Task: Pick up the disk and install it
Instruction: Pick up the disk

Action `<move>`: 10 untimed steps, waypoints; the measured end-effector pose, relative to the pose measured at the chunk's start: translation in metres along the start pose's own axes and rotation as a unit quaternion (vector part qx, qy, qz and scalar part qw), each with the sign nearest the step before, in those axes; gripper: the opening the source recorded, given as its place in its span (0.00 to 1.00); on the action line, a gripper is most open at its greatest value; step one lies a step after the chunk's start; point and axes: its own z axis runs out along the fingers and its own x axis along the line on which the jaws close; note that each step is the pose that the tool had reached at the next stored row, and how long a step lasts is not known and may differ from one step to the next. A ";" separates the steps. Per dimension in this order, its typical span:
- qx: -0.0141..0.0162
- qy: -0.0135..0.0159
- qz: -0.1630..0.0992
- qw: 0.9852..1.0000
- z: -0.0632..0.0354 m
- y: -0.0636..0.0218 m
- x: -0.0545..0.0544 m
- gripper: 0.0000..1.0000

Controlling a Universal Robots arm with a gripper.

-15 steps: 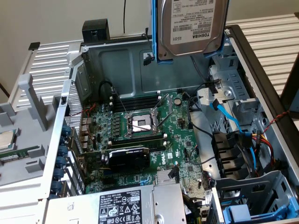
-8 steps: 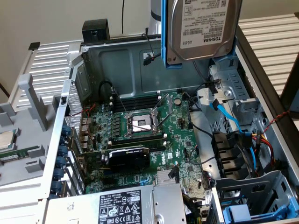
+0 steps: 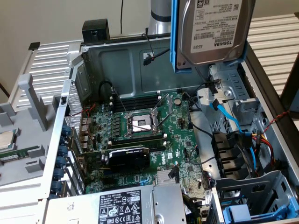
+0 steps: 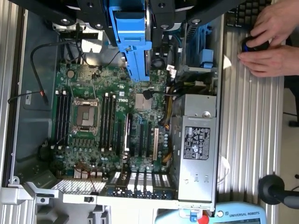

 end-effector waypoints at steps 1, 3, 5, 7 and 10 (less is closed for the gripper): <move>0.001 -0.001 0.000 1.000 -0.0003 -0.0012 0.001 0.37; 0.002 -0.002 0.000 1.000 -0.0010 -0.0036 0.002 0.37; 0.003 -0.002 0.000 1.000 -0.0023 -0.0063 0.003 0.37; 0.004 -0.002 0.000 1.000 -0.0038 -0.0090 0.004 0.37; 0.005 -0.003 0.000 1.000 -0.0070 -0.0128 0.006 0.37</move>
